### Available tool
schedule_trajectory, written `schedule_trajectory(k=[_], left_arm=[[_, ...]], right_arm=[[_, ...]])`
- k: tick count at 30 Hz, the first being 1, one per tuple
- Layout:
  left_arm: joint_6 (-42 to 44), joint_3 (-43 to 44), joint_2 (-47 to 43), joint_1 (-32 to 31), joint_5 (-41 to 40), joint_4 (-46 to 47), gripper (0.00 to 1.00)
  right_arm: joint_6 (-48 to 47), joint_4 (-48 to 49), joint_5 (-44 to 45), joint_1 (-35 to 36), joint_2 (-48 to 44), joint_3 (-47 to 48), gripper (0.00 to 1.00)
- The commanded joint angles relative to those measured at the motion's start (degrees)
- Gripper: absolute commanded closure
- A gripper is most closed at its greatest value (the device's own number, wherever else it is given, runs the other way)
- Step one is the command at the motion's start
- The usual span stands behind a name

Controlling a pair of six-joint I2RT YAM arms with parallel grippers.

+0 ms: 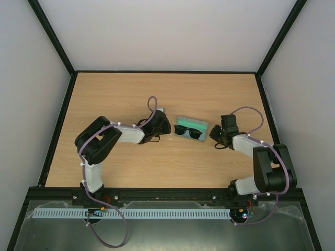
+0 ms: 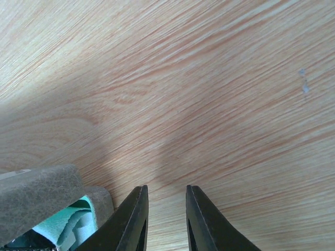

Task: Organize the sunglasses
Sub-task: Adjust the sunglasses in the sunglasses case.

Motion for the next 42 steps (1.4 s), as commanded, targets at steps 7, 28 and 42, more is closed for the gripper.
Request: schedule_trajectory(k=[7, 28, 42], left_arm=[[1.13, 3.92, -0.84, -1.48, -1.41, -0.85, 0.91], [-0.10, 5.99, 1.98, -5.27, -1.09, -0.54, 0.91], [-0.51, 7.37, 3.42, -6.27, -1.62, -0.71, 0.91]], right_arm=[[0.43, 3.11, -5.18, -0.49, 3.52, -0.50, 0.78], [0.06, 3.84, -7.69, -0.43, 5.12, 0.11, 0.78], [-0.09, 3.57, -7.66, -0.51, 4.22, -0.35, 0.78]])
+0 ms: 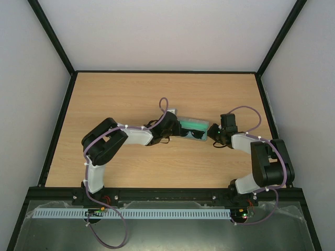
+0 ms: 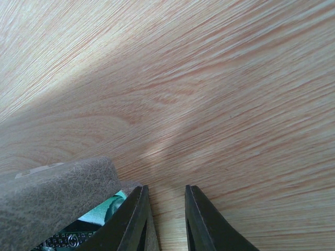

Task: Organize the sunglasses
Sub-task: Adjust the sunglasses in the sunglasses case.

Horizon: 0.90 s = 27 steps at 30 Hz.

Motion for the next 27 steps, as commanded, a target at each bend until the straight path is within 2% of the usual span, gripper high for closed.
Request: schedule_trajectory(k=[1, 13, 27], left_arm=[[-0.46, 0.67, 0.38, -0.27, -0.71, -0.20, 0.91], [-0.14, -4.26, -9.63, 0.03, -3.87, -2.43, 0.89], [-1.38, -4.05, -4.58, 0.43, -2.76, -2.92, 0.89]], right_arm=[[-0.23, -2.58, -0.76, -0.04, 0.45, -0.46, 0.78], [-0.30, -2.69, -1.04, -0.06, 0.34, -0.53, 0.78], [-0.34, -2.40, -1.68, -0.06, 0.69, -0.56, 0.78]])
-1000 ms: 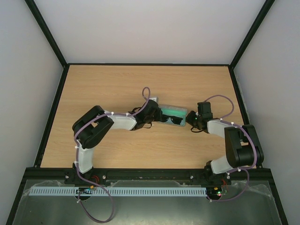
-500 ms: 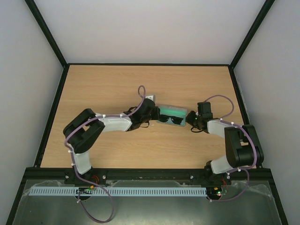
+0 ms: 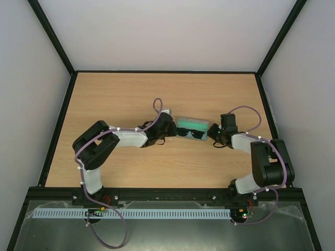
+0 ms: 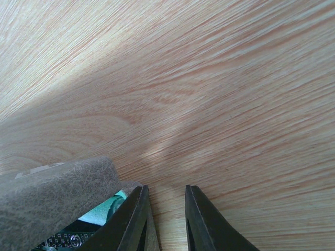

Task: Organize the sunglasses
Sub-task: Adjust the sunglasses in the sunglasses case, then adjust the sunglasses case at the center of the board.

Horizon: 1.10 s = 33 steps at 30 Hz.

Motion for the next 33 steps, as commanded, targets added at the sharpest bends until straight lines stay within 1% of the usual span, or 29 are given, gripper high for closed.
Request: schedule_trajectory(k=[1, 9, 16, 21, 24, 26, 27, 29, 33], left_arm=[[-0.40, 1.12, 2.67, 0.15, 0.64, -0.42, 0.89], [-0.84, 3.05, 5.98, 0.08, 2.75, 0.67, 0.89], [-0.61, 2.70, 4.99, 0.63, 1.70, -0.27, 0.89], [-0.43, -0.31, 0.31, 1.78, 1.06, -0.58, 0.89], [0.16, -1.71, -3.34, 2.04, 0.01, -1.66, 0.85], [0.43, -2.87, -5.66, 2.28, -0.21, -2.16, 0.84], [0.50, -3.65, -6.89, 2.33, -0.33, -2.36, 0.83], [0.44, -5.99, -9.25, 2.34, 0.19, -2.10, 0.82], [-1.49, -12.48, -12.54, 1.31, 3.38, 1.04, 0.83]], right_arm=[[-0.37, -2.40, -1.52, -0.04, 0.76, -0.60, 0.78], [-0.55, -2.25, -1.95, 0.02, 1.08, -0.40, 0.78], [-0.74, -2.75, -1.96, 0.01, 0.71, -0.54, 0.78], [-1.07, -5.95, 0.79, -0.02, -4.34, -1.42, 0.78], [-1.47, -10.23, 4.04, -0.04, -9.56, -0.78, 0.77], [-2.03, -12.80, 7.44, 0.02, -12.47, 0.44, 0.75], [-2.20, -13.57, 9.55, 0.01, -13.47, 1.12, 0.72], [-2.18, -15.07, 12.45, -0.06, -13.42, 3.71, 0.70], [-2.17, -15.15, 12.79, -0.09, -8.62, 10.01, 0.67]])
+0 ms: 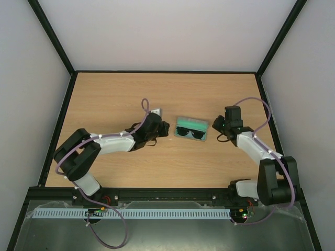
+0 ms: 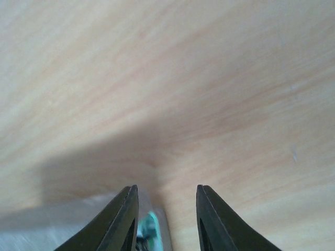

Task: Organize the sunglasses
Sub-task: Adjust the sunglasses case at the center of the board.

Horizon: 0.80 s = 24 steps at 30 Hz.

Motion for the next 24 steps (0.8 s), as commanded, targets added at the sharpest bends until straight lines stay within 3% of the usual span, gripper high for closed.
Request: schedule_trajectory(k=[1, 6, 11, 17, 24], left_arm=[[-1.66, -6.67, -2.55, -1.38, 2.47, 2.02, 0.83], [-4.70, -10.44, -0.12, -6.04, 3.80, 7.64, 0.84], [-7.06, -7.54, 9.85, -7.70, 8.40, 14.69, 0.86], [-6.19, 0.33, 18.80, -5.62, 7.81, 14.70, 0.87], [-4.64, 5.28, 22.11, -1.95, 7.45, 12.76, 0.87]], right_arm=[[-2.06, -2.78, 3.12, -0.13, 4.96, 6.71, 0.66], [-3.73, -1.40, 0.38, -0.11, 13.07, 12.05, 0.65], [-4.69, 0.75, -4.95, -0.18, 16.46, 11.97, 0.66], [-5.79, 1.83, -7.86, 0.63, 12.75, 6.47, 0.66], [-4.93, 1.91, -6.61, 6.68, 7.00, -0.97, 0.68]])
